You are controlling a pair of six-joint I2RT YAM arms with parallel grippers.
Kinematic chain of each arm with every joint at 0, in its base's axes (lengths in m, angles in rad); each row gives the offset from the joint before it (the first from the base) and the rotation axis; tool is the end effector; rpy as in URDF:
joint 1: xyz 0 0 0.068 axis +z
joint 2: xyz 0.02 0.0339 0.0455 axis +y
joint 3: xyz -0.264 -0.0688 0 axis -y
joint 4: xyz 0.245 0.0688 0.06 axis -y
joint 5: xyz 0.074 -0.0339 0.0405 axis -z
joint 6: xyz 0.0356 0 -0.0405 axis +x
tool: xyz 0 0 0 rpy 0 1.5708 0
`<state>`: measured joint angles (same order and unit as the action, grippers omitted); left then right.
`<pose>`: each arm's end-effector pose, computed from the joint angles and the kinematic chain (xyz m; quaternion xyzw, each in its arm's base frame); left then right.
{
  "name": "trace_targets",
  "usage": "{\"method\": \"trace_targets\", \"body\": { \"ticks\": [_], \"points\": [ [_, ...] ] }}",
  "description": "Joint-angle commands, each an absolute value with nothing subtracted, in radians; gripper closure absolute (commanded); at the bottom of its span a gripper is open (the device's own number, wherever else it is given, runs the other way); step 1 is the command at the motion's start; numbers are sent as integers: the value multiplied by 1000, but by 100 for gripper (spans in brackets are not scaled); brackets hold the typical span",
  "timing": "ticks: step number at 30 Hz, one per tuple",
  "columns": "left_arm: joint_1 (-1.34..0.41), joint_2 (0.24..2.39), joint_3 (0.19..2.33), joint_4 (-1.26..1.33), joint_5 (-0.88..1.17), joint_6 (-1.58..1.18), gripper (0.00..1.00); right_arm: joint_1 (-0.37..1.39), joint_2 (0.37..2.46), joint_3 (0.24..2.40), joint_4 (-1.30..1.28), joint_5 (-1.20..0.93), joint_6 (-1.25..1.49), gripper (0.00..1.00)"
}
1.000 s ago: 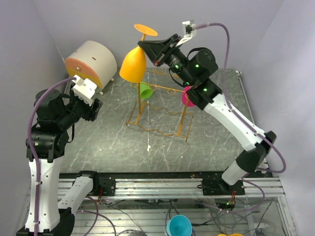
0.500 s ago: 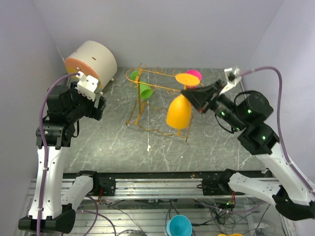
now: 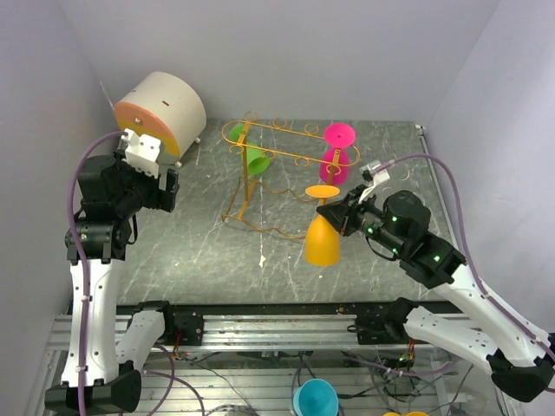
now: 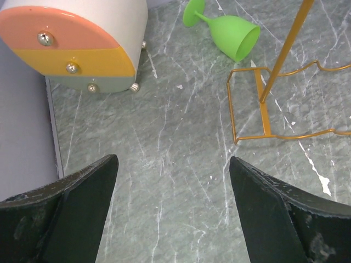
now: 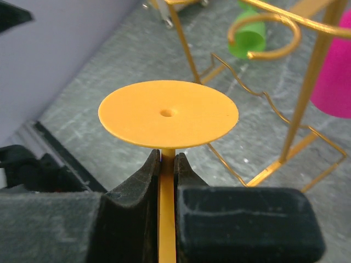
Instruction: Place the wine glass upside down on the wine glass rack
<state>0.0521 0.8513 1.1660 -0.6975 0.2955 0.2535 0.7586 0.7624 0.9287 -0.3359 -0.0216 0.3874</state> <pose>0.1610 -0.0020 0.4046 0.1644 0.8072 -0.0363 0.5657 0.1220 0.1167 0.3771 -0.1479 0.7500 0.3564 0.5372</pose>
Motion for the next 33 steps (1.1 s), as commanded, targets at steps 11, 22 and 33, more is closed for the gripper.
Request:
{"method": "trace_targets", "body": {
  "ticks": [11,22,33],
  "points": [
    [61,851,1132,-638,233,302,7,758,756,846,-106,75,305,100],
    [62,847,1115,-628,241,300,8,758,690,822,-36,83,234,100],
    [62,914,1192,-643,255,305,9,758,788,831,12,176,209,100]
  ]
}}
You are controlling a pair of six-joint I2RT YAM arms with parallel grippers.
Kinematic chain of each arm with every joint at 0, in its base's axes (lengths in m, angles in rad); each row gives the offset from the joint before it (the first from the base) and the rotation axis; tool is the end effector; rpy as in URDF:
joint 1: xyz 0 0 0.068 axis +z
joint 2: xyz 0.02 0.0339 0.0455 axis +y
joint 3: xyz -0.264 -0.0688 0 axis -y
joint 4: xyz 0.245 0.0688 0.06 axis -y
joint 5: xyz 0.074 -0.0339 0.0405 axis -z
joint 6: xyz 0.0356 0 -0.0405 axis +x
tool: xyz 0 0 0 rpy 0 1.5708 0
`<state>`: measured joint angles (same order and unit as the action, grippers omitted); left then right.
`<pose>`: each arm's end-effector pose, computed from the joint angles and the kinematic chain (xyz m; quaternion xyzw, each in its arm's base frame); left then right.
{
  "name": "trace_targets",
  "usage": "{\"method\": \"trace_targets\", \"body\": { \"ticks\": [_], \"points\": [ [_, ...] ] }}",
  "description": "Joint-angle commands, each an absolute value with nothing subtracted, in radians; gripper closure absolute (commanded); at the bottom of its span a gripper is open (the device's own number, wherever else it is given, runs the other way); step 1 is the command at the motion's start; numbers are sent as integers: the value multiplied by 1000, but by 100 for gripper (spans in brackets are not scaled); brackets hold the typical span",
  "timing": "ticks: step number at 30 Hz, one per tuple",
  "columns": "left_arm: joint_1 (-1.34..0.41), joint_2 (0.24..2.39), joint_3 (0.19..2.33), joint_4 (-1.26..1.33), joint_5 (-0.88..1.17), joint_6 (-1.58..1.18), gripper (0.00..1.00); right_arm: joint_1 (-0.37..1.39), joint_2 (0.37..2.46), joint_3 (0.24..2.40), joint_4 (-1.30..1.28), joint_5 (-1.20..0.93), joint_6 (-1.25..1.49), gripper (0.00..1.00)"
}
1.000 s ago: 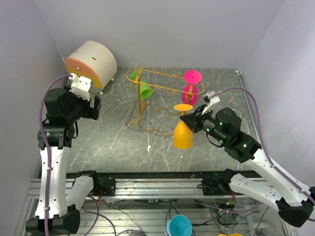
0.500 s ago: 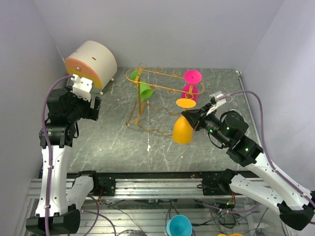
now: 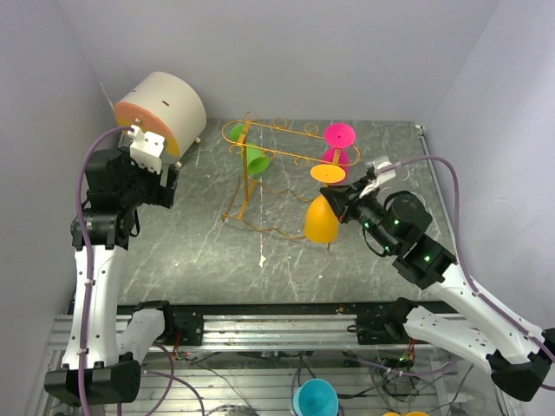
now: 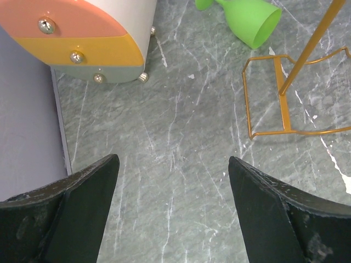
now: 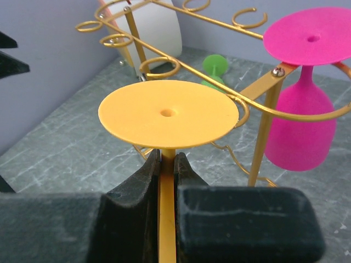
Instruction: Place the wine glass upside down on the wine glass rack
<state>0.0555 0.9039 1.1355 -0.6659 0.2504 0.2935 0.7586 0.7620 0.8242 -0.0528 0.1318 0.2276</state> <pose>0.1800 0.0012 0.3899 0.1660 0.8224 -0.0109 0.5441 0.1332 0.1198 0.3719 -0.1391 0.6899 0.2947 0.6464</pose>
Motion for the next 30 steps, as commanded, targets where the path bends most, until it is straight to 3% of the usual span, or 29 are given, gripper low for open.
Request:
{"method": "trace_targets", "body": {
  "ticks": [1,30],
  "points": [
    [62,918,1196,-642,255,305,9,758,796,830,26,178,205,100],
    [61,958,1213,-623,282,288,10,752,793,778,31,288,205,100]
  ]
}}
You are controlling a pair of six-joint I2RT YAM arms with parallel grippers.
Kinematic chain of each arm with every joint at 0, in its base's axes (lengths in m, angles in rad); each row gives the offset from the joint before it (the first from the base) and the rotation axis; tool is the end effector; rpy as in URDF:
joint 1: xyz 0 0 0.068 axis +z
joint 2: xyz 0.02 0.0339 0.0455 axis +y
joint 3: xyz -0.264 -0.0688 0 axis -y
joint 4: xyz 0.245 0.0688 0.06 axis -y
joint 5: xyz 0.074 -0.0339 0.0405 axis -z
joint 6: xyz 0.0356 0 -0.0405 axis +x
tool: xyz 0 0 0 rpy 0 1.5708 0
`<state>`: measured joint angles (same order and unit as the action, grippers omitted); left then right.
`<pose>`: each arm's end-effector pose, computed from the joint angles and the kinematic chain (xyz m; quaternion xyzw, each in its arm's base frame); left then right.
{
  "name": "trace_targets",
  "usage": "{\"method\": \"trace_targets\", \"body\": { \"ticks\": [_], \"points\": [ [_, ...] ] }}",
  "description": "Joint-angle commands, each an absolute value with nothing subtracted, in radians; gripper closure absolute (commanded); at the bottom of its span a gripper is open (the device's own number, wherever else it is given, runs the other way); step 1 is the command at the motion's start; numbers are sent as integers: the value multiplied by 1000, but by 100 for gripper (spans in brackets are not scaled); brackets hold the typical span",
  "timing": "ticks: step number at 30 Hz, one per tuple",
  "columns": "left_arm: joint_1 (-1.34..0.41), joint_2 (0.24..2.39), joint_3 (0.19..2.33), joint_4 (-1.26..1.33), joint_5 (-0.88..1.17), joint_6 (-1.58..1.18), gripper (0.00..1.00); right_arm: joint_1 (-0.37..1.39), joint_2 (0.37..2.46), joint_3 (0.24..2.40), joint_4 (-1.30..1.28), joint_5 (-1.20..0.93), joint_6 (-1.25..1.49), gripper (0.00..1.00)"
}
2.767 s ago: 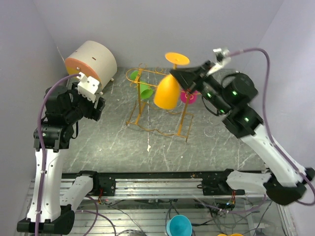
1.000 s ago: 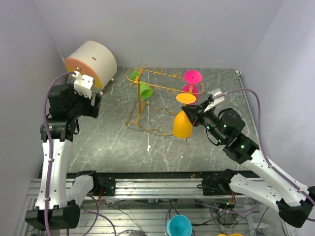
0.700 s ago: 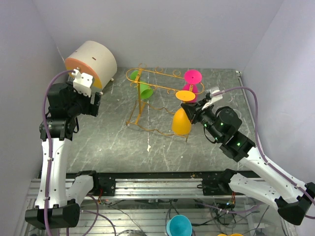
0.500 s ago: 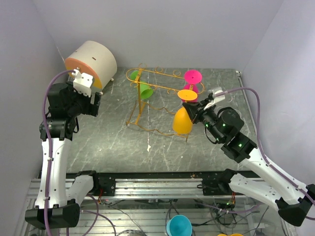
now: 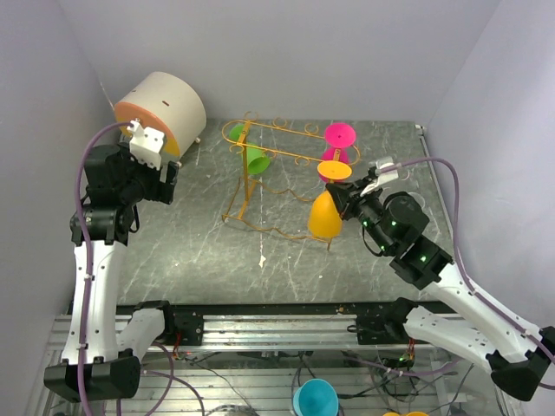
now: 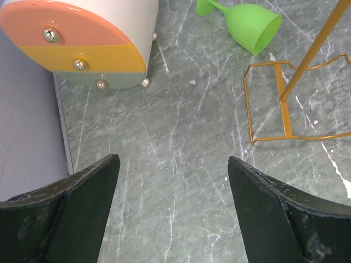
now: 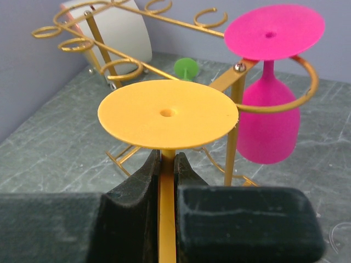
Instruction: Place the wine glass upside down on the wine glass rack
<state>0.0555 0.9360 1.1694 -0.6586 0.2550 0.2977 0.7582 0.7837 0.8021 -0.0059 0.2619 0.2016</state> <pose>0.1869 0.0014 0.3964 0.1691 0.8191 -0.0108 0.5480 0.1408 0.1207 0.3657 -0.1021 0.6954 0.2443 0.6681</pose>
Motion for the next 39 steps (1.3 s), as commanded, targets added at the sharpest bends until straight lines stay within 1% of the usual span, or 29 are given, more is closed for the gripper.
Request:
{"method": "trace_targets", "body": {
  "ticks": [1,9,16,19,23,24,27,28,30,35,37,39],
  "points": [
    [63,965,1218,-624,285,288,10,750,796,776,35,292,206,100],
    [62,1024,1209,-587,306,268,10,725,782,739,64,389,245,100],
    [62,1126,1198,-530,347,240,9,709,814,732,68,400,242,100],
    [62,1216,1204,-504,362,225,9,703,826,738,72,407,225,100],
    [61,1362,1248,-466,386,224,3,695,837,758,52,394,211,100],
    [60,1397,1266,-456,388,218,3,696,835,761,46,386,207,97],
    [50,1508,1353,-436,387,203,4,695,805,756,40,362,195,76],
    [46,1544,1391,-428,385,199,5,695,790,751,41,358,194,63],
    [32,1598,1435,-399,399,198,6,694,763,743,39,349,190,50],
    [-34,1713,1519,-308,416,220,8,694,727,744,6,309,195,29],
    [-50,1772,1568,-296,442,220,8,694,724,749,-12,307,195,14],
    [-62,1838,1623,-285,437,219,8,695,727,767,-48,315,191,11]
  ]
}}
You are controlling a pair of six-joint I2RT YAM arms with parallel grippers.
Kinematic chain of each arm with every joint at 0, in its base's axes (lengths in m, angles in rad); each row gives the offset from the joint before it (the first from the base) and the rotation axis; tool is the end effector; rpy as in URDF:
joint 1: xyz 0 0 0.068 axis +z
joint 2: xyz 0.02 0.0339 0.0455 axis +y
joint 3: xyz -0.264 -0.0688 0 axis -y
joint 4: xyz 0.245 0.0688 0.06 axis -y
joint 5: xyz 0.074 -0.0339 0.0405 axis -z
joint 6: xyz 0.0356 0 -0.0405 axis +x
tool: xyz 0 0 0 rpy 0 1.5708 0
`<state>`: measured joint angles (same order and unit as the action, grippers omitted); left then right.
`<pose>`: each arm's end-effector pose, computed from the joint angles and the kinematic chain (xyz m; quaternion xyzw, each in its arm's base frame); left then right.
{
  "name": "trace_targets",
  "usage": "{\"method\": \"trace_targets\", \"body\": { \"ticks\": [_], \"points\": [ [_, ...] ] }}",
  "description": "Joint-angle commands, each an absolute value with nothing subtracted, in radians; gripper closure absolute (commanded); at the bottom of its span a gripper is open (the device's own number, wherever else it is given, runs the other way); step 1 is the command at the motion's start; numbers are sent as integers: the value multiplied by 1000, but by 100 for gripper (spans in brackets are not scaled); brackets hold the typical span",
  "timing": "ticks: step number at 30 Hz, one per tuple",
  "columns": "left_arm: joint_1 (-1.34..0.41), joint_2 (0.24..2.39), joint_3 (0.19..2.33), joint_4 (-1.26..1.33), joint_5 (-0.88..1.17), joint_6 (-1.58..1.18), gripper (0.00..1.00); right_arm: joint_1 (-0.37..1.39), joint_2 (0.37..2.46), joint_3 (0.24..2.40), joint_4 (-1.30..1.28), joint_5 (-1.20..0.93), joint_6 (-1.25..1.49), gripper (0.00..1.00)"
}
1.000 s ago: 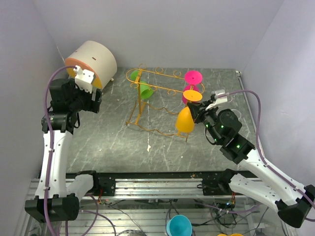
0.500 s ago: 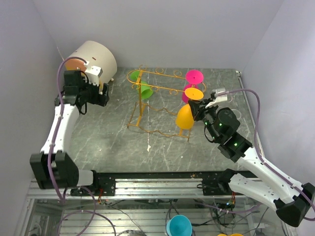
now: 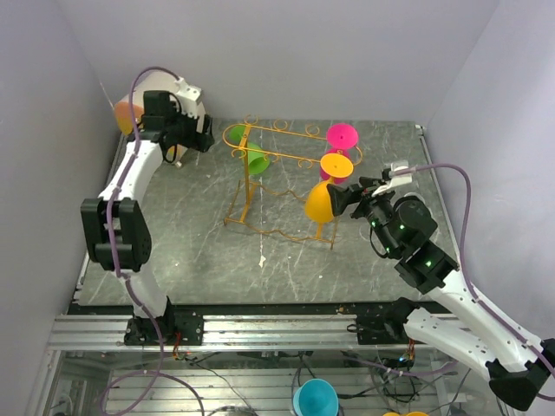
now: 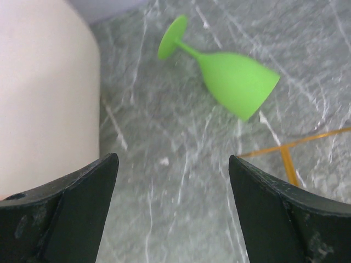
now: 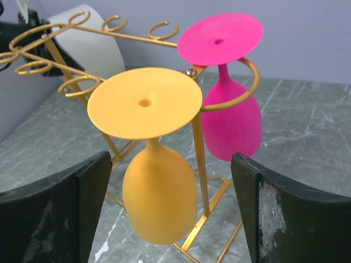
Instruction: Place the wine glass upside down on the wine glass rack
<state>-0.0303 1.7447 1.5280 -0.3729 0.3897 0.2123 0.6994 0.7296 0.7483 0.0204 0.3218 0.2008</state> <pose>0.4061 -0.0258 0.3200 0.1953 0.8480 -0.1281 0.4758 0.1410 0.1039 0.3583 -0.0569 0.6915 0.2095 0.6889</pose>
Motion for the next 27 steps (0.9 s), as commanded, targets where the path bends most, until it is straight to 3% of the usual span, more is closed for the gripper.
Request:
{"method": "trace_targets", "body": {
  "ticks": [1,11,21,27],
  "points": [
    [-71,1880,1654,-283,429,223,8,694,727,774,-61,316,189,10],
    [-121,2119,1803,-66,415,235,11,694,644,772,-81,304,218,0],
    [-154,2427,2126,-56,477,229,19,695,621,856,-125,172,242,0],
    [-166,2514,2195,-41,533,265,26,694,569,894,-150,205,264,0]
  ]
}}
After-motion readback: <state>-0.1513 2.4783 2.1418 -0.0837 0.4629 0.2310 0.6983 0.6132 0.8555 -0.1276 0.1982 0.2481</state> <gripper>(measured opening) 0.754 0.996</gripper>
